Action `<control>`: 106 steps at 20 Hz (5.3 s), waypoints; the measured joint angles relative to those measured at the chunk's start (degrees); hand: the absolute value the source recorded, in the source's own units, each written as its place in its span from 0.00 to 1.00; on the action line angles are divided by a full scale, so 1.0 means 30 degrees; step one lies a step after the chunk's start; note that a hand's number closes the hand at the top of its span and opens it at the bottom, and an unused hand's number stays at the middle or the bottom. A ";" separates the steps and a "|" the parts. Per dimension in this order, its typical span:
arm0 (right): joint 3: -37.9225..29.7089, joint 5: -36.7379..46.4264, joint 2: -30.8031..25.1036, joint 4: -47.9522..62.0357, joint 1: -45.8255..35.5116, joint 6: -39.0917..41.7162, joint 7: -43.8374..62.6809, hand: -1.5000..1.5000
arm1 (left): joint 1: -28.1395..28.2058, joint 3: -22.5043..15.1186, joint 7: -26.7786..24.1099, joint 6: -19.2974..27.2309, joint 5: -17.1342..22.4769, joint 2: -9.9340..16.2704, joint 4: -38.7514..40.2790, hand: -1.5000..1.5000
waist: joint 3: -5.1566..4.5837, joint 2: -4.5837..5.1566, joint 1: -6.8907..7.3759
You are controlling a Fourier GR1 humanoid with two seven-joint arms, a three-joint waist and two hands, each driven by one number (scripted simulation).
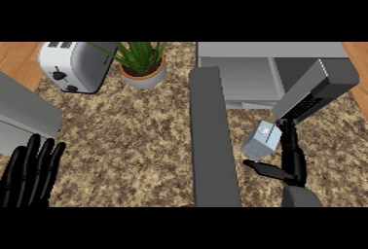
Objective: Pick up the milk, place it into the microwave and close the microwave
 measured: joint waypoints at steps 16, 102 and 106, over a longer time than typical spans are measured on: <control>0.0794 0.1165 -0.0220 0.4154 -0.2380 0.2278 -0.4294 1.00 | 0.0538 0.0139 -0.0433 -0.0183 0.0489 0.0077 -0.0018 0.00 | -0.0016 -0.0030 0.0003; -0.0106 0.6836 -0.3244 1.1923 -1.5655 -1.1320 0.3109 0.00 | 0.0126 0.2522 -0.0930 -0.2686 0.1134 0.0950 0.1648 0.00 | 0.0051 0.0577 0.1387; -0.0511 0.6535 -0.3772 1.1716 -1.5439 -1.1098 0.2485 0.00 | 0.0361 0.1915 -0.0994 -0.2476 0.0697 0.0544 0.1537 0.00 | 0.0055 0.0551 0.1286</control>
